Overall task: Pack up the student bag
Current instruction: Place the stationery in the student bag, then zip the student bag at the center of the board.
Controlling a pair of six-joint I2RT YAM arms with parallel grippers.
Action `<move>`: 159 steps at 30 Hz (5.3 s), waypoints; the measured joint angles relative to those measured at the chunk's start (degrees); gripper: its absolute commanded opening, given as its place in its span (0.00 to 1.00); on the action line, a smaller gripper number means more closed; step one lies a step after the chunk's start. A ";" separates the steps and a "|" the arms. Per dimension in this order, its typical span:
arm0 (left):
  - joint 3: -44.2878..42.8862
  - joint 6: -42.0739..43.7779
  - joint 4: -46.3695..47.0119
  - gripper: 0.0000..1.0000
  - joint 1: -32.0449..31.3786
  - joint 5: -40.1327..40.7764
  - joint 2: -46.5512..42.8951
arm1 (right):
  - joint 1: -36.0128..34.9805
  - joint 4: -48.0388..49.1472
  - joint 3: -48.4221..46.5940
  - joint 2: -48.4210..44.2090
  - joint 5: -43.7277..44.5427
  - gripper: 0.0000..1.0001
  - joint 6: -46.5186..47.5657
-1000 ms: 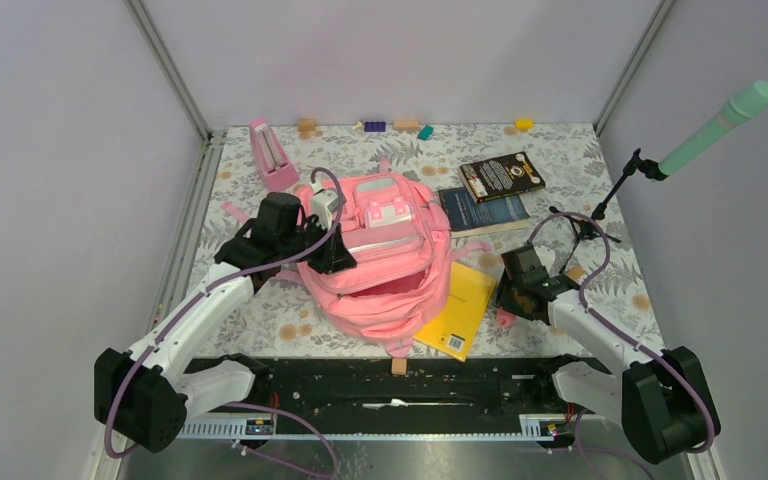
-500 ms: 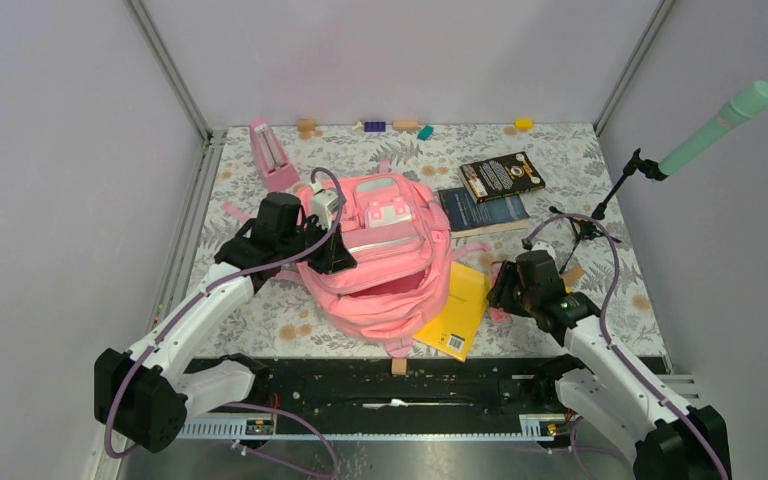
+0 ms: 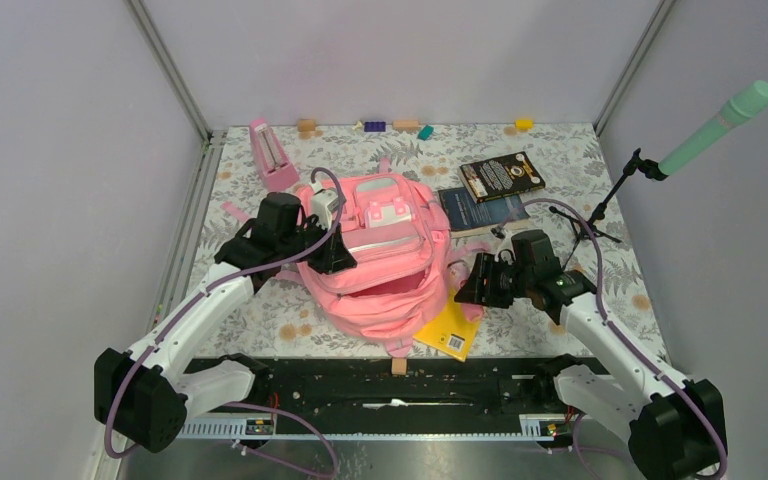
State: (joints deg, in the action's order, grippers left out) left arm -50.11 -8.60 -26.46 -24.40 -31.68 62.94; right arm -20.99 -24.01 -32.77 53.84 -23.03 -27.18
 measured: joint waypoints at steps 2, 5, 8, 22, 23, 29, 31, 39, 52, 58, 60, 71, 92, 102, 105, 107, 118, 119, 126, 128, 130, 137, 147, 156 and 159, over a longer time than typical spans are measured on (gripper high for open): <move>0.00 0.00 0.00 0.00 0.00 0.00 0.00 | -0.02 -0.46 -1.27 0.74 -2.97 0.00 -0.02; 0.00 0.00 0.00 0.00 0.00 0.00 0.00 | -0.68 -1.33 -3.17 1.95 -6.58 0.00 -0.09; 0.00 0.00 0.00 0.00 0.00 0.00 0.00 | -2.45 -2.23 -4.76 3.45 -8.17 0.00 -0.13; 0.00 0.02 -0.04 0.00 0.00 0.02 0.00 | -11.78 1.60 -7.56 11.98 -9.22 0.00 -4.33; 0.00 0.02 -0.04 0.00 0.00 0.02 0.00 | -12.00 2.49 -7.56 12.35 -9.14 0.00 -4.81; 0.00 0.02 -0.04 0.00 0.00 0.02 0.00 | -13.27 7.96 -7.56 14.82 -6.58 0.00 -7.32; 0.00 0.04 -0.04 0.00 0.00 0.00 0.00 | -14.08 9.86 -7.61 15.63 -4.52 0.00 -7.74; 0.00 0.50 0.02 0.00 0.11 0.92 0.00 | -16.55 14.27 -10.10 20.52 3.50 0.00 -9.09; 0.00 1.09 -0.17 0.00 0.52 2.84 0.00 | -18.91 18.73 -15.80 28.17 12.92 0.19 -7.80; 0.00 1.11 -0.87 0.00 0.55 3.23 0.00 | -20.61 23.74 -14.97 29.53 15.17 0.44 -5.51; 0.00 1.11 -0.87 0.00 0.55 3.23 0.00 | -21.05 25.27 -14.36 29.55 16.02 0.49 -4.70; 0.00 1.14 -0.90 0.00 0.59 3.28 0.00 | -22.10 29.57 -13.49 29.40 16.41 0.65 -2.69; 0.00 1.09 -0.94 0.00 0.57 3.21 0.00 | -26.82 32.30 -4.76 13.79 27.15 0.64 0.61; 0.00 1.07 -0.94 0.00 0.57 3.28 0.00 | -39.67 29.11 -5.99 10.80 39.58 0.60 -5.49; 0.00 1.07 -0.94 0.00 0.57 3.30 0.00 | -44.68 29.03 -8.74 15.17 42.56 0.60 -7.67; 0.00 1.07 -0.94 0.00 0.57 3.30 0.00 | -48.04 29.03 -11.26 18.58 44.00 0.59 -8.57; 0.00 1.07 -0.94 0.00 0.50 3.45 0.00 | -57.35 26.84 -27.06 36.09 48.00 0.47 -14.01; 0.00 1.07 -0.94 0.00 0.46 3.48 0.00 | -57.44 25.81 -28.17 37.68 48.19 0.47 -14.93; 0.00 1.07 -0.98 0.00 0.44 3.50 0.00 | -57.46 19.76 -30.08 42.05 51.69 0.48 -18.16; 0.00 1.07 -0.96 0.00 0.44 3.48 0.00 | -57.51 19.39 -30.23 42.12 52.54 0.48 -18.32; 0.00 1.07 -0.96 0.00 0.44 3.50 0.00 | -57.57 19.10 -30.51 42.12 53.40 0.49 -18.27; 0.00 1.07 -0.96 0.00 0.39 3.50 0.00 | -57.61 17.97 -33.94 43.17 56.89 0.56 -17.64; 0.00 1.09 -1.03 0.00 0.35 3.65 0.00 | -57.66 11.65 -41.62 49.48 61.53 0.44 -16.98; 0.00 1.07 -0.94 0.00 0.33 3.67 0.00 | -57.83 9.68 -41.40 49.51 64.59 0.05 -14.82; 0.00 1.07 -0.92 0.00 0.33 3.67 0.00 | -57.92 9.88 -40.83 49.48 65.02 0.00 -14.05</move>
State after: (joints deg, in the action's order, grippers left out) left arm -50.11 -7.53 -27.38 -24.08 -28.01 62.94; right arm -78.91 -14.13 -73.60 103.33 42.00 -41.23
